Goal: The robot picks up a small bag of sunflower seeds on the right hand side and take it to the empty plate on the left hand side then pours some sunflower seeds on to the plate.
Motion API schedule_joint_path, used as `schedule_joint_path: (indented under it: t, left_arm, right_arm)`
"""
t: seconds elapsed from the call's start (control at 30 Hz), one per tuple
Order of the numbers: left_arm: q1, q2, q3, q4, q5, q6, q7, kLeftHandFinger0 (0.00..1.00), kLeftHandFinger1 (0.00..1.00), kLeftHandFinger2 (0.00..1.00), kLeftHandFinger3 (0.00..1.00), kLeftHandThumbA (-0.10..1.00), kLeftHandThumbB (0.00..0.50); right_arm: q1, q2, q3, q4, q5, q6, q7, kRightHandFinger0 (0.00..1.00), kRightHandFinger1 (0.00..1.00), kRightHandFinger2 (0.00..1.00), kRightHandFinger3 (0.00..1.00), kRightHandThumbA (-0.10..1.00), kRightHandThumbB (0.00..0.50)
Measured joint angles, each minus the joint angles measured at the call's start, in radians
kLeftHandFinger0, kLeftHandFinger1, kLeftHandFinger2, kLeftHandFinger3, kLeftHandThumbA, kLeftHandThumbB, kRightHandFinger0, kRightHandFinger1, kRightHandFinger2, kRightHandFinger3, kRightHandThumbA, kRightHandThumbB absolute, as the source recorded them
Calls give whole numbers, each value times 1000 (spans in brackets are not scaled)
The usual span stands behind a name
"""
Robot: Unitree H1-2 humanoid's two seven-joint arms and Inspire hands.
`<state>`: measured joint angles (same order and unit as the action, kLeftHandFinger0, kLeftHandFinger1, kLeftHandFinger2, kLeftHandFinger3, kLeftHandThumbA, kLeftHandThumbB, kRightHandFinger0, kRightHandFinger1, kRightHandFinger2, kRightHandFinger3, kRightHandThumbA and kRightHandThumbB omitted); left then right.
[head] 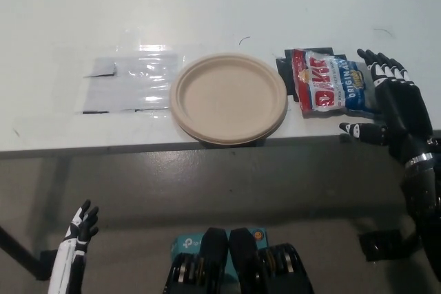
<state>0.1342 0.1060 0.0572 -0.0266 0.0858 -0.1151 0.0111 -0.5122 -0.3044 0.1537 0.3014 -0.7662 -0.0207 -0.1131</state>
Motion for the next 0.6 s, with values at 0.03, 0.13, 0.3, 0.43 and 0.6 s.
schedule_joint_path:
  t: [0.03,0.13,0.3,0.43,0.6]
  left_arm:
    - [1,0,0,0,-1,0,0,1000,1000,1000,1000,1000,0]
    - [5,0,1,0,-4,0,0,1000,1000,1000,1000,1000,0]
    - [6,0,3,-1,-6,0,0,1000,1000,1000,1000,1000,0]
    - [7,0,5,-1,-12,0,0,1000,1000,1000,1000,1000,0]
    - [9,0,7,-1,-22,0,0,1000,1000,1000,1000,1000,0]
  right_arm:
    - [-5,0,1,8,-2,0,-3,1000,1000,1000,1000,1000,306]
    - [-21,0,3,36,-3,0,-18,1000,1000,1000,1000,1000,311]
    - [-44,0,15,72,-8,0,-41,1000,1000,1000,1000,1000,311]
    - [-58,0,28,105,-12,1,-60,1000,1000,1000,1000,1000,317]
    - [-81,0,38,145,-15,1,-78,1000,1000,1000,1000,1000,318]
